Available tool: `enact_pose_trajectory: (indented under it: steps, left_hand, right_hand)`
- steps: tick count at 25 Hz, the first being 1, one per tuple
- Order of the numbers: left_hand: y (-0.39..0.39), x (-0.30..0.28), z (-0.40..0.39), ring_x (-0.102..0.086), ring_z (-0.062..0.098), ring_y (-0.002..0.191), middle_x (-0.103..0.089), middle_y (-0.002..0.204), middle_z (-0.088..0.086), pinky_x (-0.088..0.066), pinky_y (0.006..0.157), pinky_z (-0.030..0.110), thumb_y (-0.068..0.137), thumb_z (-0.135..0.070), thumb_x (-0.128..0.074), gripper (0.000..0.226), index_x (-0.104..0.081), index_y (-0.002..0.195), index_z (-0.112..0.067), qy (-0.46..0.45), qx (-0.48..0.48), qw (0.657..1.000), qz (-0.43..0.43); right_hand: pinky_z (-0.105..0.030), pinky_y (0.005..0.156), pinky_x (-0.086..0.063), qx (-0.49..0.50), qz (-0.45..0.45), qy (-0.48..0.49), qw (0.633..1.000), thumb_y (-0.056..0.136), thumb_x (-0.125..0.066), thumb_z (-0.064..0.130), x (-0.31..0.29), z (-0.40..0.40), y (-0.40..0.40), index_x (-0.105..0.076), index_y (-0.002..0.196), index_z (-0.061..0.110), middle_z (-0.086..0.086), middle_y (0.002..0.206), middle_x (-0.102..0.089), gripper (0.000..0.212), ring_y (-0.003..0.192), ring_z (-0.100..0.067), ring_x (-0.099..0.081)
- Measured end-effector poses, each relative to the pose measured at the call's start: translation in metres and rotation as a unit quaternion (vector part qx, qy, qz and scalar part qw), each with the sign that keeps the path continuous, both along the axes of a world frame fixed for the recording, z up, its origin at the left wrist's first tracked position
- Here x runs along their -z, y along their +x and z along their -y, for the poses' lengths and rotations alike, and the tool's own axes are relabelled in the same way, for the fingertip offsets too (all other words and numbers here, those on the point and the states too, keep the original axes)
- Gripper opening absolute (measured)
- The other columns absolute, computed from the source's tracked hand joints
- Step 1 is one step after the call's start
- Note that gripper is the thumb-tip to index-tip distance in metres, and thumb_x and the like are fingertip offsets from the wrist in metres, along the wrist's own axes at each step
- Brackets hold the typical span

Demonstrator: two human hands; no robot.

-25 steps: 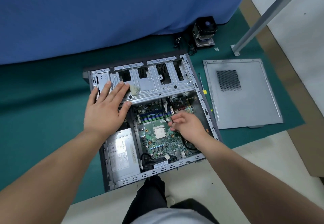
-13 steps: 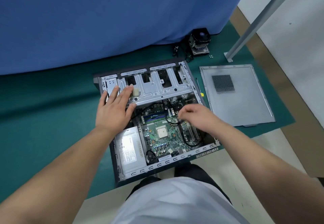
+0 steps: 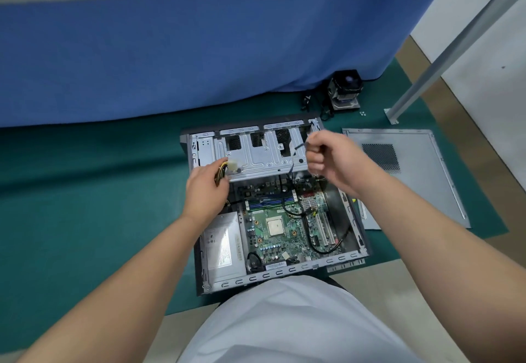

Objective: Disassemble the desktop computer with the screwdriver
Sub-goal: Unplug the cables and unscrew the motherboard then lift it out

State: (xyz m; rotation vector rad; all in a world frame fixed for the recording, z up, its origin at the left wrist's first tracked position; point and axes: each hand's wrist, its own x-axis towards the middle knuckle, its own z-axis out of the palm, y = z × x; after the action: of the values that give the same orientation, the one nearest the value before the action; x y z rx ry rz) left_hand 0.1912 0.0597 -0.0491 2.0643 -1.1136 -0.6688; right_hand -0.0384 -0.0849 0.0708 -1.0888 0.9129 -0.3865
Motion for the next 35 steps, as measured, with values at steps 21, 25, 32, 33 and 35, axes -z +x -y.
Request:
enact_pose_trajectory:
  steps: [21,25,32,33,35]
  left_hand:
    - [-0.041,-0.019,-0.013,-0.053,0.002,0.072,-0.059,0.078,-0.013,-0.036,0.058,0.022,0.1,-0.024,-0.064,0.011,-0.064,0.089,-0.024,-0.009,-0.03,0.997,0.066]
    - [-0.03,-0.025,0.0,-0.055,0.017,0.071,-0.059,0.076,-0.002,-0.038,0.057,0.029,0.101,-0.013,-0.057,0.016,-0.061,0.085,-0.012,0.0,-0.133,0.991,0.027]
    - [-0.009,-0.023,0.019,-0.067,0.027,0.083,-0.068,0.091,0.007,-0.054,0.072,0.038,0.104,-0.01,-0.05,0.017,-0.067,0.105,-0.01,0.016,-0.142,0.99,-0.02]
    - [-0.009,-0.022,0.022,-0.068,0.027,0.086,-0.069,0.094,0.007,-0.058,0.077,0.042,0.104,-0.01,-0.05,0.018,-0.067,0.107,-0.01,0.017,-0.134,0.99,-0.033]
    - [-0.01,-0.021,0.025,-0.069,0.027,0.093,-0.07,0.102,0.007,-0.058,0.087,0.045,0.104,-0.009,-0.05,0.021,-0.067,0.116,-0.012,0.022,-0.111,0.993,-0.036]
  right_hand:
    - [-0.047,0.1,-0.056,-0.136,0.173,0.005,0.976,0.106,-0.054,0.016,-0.111,-0.004,0.154,-0.054,0.09,0.009,-0.024,0.121,-0.071,0.018,0.109,-0.039,-0.072]
    - [-0.048,0.097,-0.058,-0.145,0.16,0.007,0.976,0.106,-0.055,0.015,-0.12,-0.008,0.171,-0.054,0.09,0.007,-0.025,0.111,-0.073,0.018,0.104,-0.041,-0.073]
    - [-0.047,0.096,-0.059,-0.138,0.151,0.011,0.979,0.106,-0.056,0.015,-0.119,-0.004,0.178,-0.055,0.091,0.007,-0.026,0.111,-0.073,0.016,0.104,-0.041,-0.073]
    - [-0.047,0.095,-0.059,-0.136,0.15,0.012,0.979,0.106,-0.056,0.014,-0.118,-0.002,0.178,-0.054,0.091,0.007,-0.026,0.109,-0.073,0.016,0.104,-0.041,-0.073]
    - [-0.047,0.095,-0.059,-0.134,0.148,0.013,0.98,0.106,-0.056,0.014,-0.116,0.0,0.178,-0.054,0.091,0.007,-0.024,0.107,-0.073,0.017,0.104,-0.041,-0.073]
